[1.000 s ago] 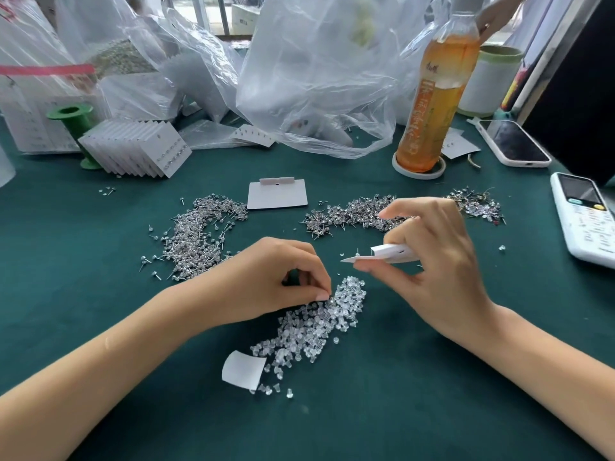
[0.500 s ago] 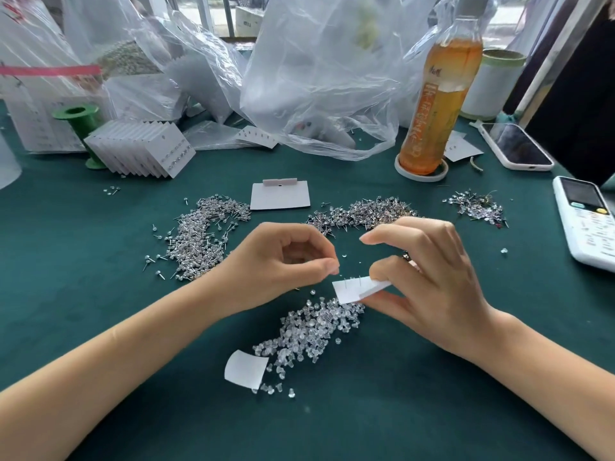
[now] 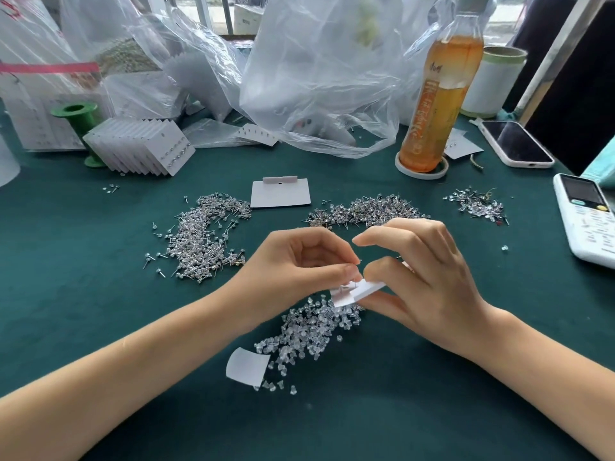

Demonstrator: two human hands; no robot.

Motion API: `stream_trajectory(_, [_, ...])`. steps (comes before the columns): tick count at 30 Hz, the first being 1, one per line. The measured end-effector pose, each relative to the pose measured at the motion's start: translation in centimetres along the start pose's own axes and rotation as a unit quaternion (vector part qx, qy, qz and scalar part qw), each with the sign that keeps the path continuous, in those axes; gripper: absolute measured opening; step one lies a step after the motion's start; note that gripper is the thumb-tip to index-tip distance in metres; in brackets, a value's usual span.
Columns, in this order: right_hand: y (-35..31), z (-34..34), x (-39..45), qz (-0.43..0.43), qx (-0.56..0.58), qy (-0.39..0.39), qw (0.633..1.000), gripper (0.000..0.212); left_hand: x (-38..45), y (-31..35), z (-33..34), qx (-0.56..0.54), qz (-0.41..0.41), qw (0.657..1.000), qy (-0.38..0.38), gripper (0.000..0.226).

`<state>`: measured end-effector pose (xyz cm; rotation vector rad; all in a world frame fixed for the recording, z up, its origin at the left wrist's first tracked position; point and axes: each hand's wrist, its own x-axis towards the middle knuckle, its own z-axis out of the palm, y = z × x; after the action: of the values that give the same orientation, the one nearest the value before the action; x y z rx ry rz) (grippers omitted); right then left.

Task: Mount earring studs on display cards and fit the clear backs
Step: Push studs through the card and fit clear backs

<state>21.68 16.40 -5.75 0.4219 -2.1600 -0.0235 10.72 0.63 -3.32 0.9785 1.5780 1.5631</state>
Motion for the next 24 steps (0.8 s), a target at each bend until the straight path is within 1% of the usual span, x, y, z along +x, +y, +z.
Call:
stream_trajectory(5, [-0.04, -0.08, 0.03, 0.003, 0.0, 0.002, 1.0, 0.029, -0.15, -0.05, 0.06, -0.018, -0.005, 1.0, -0.001, 0.009])
stream_trajectory(11, [0.0, -0.08, 0.0, 0.008, -0.003, 0.009, 1.0, 0.03, -0.24, -0.07, 0.08, -0.003, 0.007, 1.0, -0.002, 0.011])
stream_trajectory(16, [0.06, -0.06, -0.15, 0.005, -0.012, 0.018, 1.0, 0.031, -0.29, 0.0, 0.16, 0.013, 0.014, 1.0, -0.023, 0.008])
stream_trajectory(20, [0.04, -0.01, -0.19, -0.005, -0.02, 0.011, 1.0, 0.03, -0.25, -0.13, 0.09, 0.02, 0.026, 0.999, -0.018, 0.007])
stream_trajectory(24, [0.0, 0.05, -0.12, -0.01, -0.025, 0.011, 1.0, 0.03, -0.3, -0.28, 0.16, 0.028, 0.033, 0.999, -0.02, 0.011])
